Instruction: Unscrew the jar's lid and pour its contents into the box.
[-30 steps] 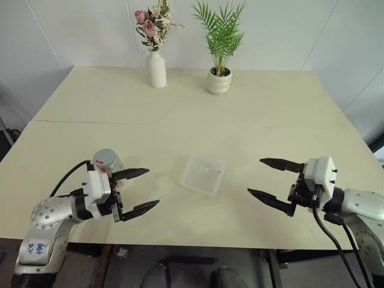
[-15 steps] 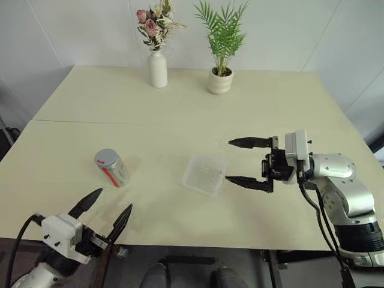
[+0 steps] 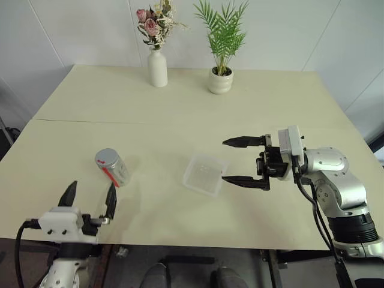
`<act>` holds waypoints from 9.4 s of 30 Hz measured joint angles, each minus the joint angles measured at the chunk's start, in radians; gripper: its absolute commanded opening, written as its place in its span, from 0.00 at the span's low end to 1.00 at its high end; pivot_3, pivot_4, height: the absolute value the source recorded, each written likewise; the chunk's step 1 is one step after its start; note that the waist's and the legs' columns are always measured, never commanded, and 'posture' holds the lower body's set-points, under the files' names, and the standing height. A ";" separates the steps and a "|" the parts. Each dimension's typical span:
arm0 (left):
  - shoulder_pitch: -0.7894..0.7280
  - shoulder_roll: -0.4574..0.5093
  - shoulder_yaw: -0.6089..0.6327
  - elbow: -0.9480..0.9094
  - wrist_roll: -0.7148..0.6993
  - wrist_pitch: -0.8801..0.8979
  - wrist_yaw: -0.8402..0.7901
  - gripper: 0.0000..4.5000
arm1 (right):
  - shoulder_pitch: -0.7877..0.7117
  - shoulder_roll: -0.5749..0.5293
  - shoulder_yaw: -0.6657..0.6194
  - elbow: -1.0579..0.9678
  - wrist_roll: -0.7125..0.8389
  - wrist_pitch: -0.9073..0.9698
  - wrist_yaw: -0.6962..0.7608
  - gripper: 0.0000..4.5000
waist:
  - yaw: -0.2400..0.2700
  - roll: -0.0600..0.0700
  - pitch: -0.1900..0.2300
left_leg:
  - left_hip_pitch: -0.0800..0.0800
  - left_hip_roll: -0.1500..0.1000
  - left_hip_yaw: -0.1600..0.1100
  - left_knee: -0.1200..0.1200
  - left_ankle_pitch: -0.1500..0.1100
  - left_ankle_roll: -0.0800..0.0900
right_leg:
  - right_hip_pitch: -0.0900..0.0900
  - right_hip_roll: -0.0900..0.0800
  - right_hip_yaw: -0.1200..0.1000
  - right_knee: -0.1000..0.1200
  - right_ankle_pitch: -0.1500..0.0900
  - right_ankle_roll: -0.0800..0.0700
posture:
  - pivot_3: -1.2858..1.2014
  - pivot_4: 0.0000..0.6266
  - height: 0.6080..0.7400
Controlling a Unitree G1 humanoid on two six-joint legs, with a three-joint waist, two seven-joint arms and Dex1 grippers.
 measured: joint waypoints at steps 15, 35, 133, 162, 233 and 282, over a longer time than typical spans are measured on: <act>-0.154 0.095 -0.027 0.158 -0.033 0.054 -0.024 0.99 | 0.059 0.000 -0.010 -0.102 0.003 0.038 -0.068 1.00 | 0.000 0.000 0.000 | 0.000 0.000 0.001 0.001 -0.001 -0.001 | 0.000 0.000 0.000 0.000 0.001 0.002 | 0.52 0.24 1.00; -0.341 0.141 -0.062 0.389 -0.017 -0.026 -0.042 0.99 | 0.094 0.000 -0.013 -0.153 0.003 0.048 -0.140 1.00 | 0.001 -0.001 0.000 | 0.000 0.000 0.001 0.002 0.000 -0.001 | 0.000 0.000 0.000 0.001 0.002 0.003 | 0.52 0.24 1.00; -0.877 0.290 -0.375 0.669 -0.268 0.137 -0.856 0.53 | -0.152 0.258 0.148 -0.262 -0.072 0.570 -0.602 0.58 | -0.001 0.000 0.000 | -0.003 0.001 0.001 -0.004 0.003 -0.004 | -0.007 0.002 0.000 0.004 0.001 0.001 | 0.52 0.24 1.00; -0.937 0.330 -0.441 0.721 -0.339 0.234 -1.189 0.53 | -0.308 0.117 0.182 0.045 0.006 0.377 0.048 0.79 | -0.003 0.000 0.000 | -0.002 0.002 0.001 -0.004 0.003 -0.003 | -0.007 0.002 0.000 0.003 0.001 0.001 | 0.52 0.24 1.00; -0.875 0.235 -0.350 0.722 -0.333 0.170 -1.082 0.53 | -0.071 -0.042 -0.009 -0.069 0.036 0.423 -0.238 1.00 | 0.000 0.000 0.000 | -0.003 0.001 0.000 -0.003 0.003 -0.003 | -0.005 0.001 0.000 0.002 0.001 0.002 | 0.52 0.24 1.00; -0.876 0.231 -0.350 0.723 -0.333 0.170 -1.079 0.53 | -0.225 0.190 0.164 -0.114 -0.009 0.494 -0.375 1.00 | -0.001 0.000 0.000 | -0.002 0.002 0.000 -0.003 0.003 -0.003 | -0.006 0.002 0.000 0.004 0.001 0.002 | 0.52 0.24 1.00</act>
